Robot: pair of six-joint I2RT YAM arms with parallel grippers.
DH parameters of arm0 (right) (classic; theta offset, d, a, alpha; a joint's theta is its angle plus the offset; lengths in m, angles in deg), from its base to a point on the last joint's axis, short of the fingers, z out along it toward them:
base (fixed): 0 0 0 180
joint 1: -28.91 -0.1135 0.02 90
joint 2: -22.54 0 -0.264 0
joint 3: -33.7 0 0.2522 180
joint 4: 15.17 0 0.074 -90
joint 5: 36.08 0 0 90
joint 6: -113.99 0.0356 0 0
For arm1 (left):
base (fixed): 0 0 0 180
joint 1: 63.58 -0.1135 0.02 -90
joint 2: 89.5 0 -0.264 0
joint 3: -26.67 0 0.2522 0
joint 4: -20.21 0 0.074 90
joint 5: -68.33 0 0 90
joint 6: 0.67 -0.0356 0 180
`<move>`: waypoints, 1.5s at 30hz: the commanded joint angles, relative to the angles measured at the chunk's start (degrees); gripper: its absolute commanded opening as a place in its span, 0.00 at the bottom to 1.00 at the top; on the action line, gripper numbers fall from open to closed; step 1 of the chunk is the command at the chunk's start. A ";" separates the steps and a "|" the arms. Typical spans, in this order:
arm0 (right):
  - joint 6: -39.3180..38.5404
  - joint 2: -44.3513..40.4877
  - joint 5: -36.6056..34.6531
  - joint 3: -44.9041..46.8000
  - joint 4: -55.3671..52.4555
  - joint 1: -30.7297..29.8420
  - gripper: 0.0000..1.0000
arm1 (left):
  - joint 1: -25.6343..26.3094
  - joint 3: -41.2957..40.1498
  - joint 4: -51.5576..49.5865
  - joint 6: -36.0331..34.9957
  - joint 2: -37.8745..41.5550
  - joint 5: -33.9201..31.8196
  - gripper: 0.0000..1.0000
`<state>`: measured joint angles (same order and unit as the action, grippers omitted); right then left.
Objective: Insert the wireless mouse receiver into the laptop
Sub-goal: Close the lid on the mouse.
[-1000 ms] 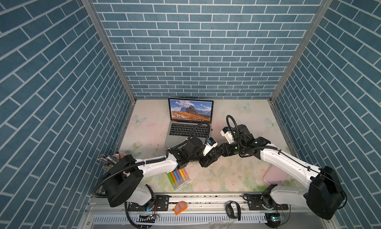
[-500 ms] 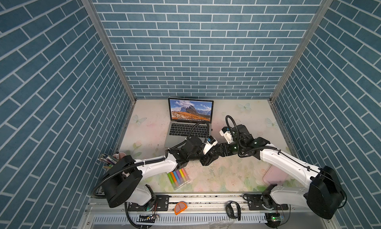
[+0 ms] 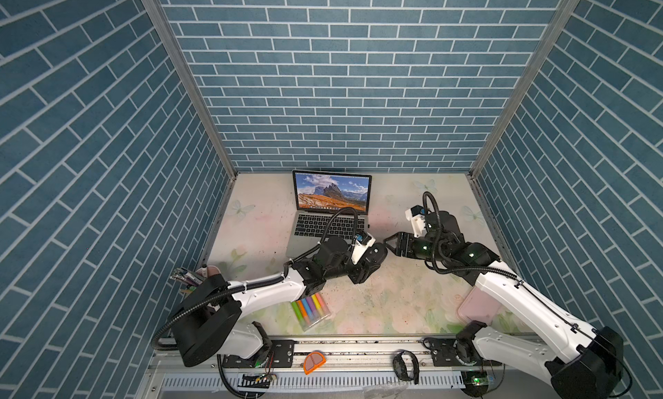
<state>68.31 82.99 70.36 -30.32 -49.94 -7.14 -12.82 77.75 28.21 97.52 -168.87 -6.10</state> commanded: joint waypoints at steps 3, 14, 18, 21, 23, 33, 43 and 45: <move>11.58 -1.16 -3.80 3.20 8.22 0.19 0.56 | -0.49 -1.72 6.29 5.22 1.72 -3.05 0.00; 14.48 1.01 -3.03 5.43 15.87 0.19 0.48 | -0.47 -0.52 7.27 9.06 2.35 -2.51 0.00; 14.57 2.02 -1.92 5.87 17.52 0.01 0.48 | -0.48 0.60 7.65 10.87 1.52 -1.71 0.00; 14.57 2.57 -1.68 6.21 18.09 -0.19 0.46 | -0.49 1.12 8.69 12.05 1.06 -1.53 0.00; 14.63 2.87 -1.63 6.63 18.54 -0.20 0.45 | -0.49 1.47 8.95 12.29 0.83 -1.43 0.00; 15.07 3.61 -1.02 8.17 20.34 -0.87 0.40 | -0.57 2.49 10.04 12.97 -0.43 -1.62 0.00; 16.58 4.26 -0.55 9.91 22.48 -1.79 0.26 | -0.58 4.84 11.42 13.01 -1.64 -2.79 0.00; 16.59 4.44 -0.37 10.17 22.71 -2.02 0.24 | -0.56 5.10 11.83 12.65 -1.68 -3.47 0.00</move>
<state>82.73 86.46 68.09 -21.73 -26.54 -7.84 -13.08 79.94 34.20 109.91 -170.84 -7.80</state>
